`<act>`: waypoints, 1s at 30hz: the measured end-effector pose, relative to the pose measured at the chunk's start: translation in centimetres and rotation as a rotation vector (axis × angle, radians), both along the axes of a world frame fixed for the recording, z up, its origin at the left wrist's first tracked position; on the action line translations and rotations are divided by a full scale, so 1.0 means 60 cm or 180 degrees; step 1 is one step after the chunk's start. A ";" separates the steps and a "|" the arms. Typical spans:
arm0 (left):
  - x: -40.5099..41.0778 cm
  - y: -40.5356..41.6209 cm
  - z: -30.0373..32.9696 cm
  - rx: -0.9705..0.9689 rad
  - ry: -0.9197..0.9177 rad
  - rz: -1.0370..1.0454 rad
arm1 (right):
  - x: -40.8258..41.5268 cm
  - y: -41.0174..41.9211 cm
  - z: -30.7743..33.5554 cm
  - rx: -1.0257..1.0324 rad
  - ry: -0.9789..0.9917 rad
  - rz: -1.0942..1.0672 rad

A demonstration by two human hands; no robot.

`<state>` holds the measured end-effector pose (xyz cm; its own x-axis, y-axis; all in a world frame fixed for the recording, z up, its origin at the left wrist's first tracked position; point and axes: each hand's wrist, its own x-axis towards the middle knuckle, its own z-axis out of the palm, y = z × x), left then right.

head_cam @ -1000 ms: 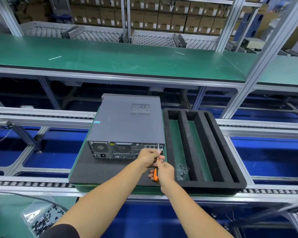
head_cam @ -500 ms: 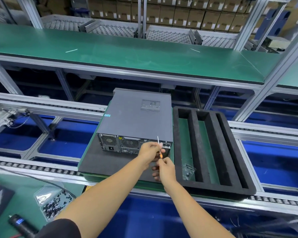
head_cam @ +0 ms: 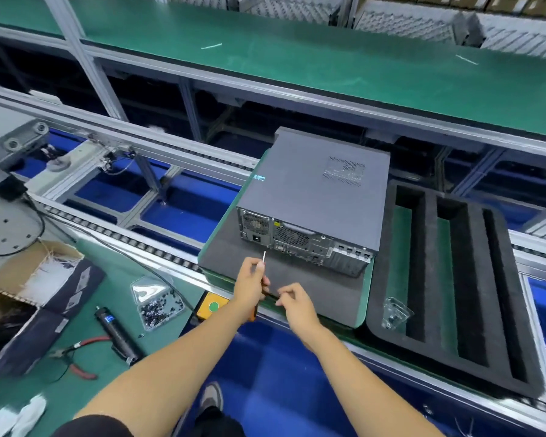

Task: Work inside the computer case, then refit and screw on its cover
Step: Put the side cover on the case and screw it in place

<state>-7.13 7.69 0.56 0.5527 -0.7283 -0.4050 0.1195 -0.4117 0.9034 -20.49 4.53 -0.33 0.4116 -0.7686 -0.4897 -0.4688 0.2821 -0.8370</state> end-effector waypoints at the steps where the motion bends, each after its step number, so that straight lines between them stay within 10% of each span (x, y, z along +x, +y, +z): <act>1: 0.021 0.017 -0.005 0.0107 -0.0148 -0.0136 | 0.010 0.005 -0.004 -0.0044 0.0055 0.0174; 17: 0.264 0.141 -0.074 0.1488 -0.2800 -0.3683 | 0.199 0.088 -0.074 0.0111 0.0927 0.1853; 30: 0.275 0.143 -0.110 0.1056 -0.3092 -0.4059 | 0.214 0.126 -0.099 0.0157 0.0968 0.1185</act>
<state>9.35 16.29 -6.06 -0.1771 -0.8434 -0.5072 -0.9568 0.0269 0.2894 -7.68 12.06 -6.28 0.4868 -0.5691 -0.6627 -0.7669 0.0846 -0.6361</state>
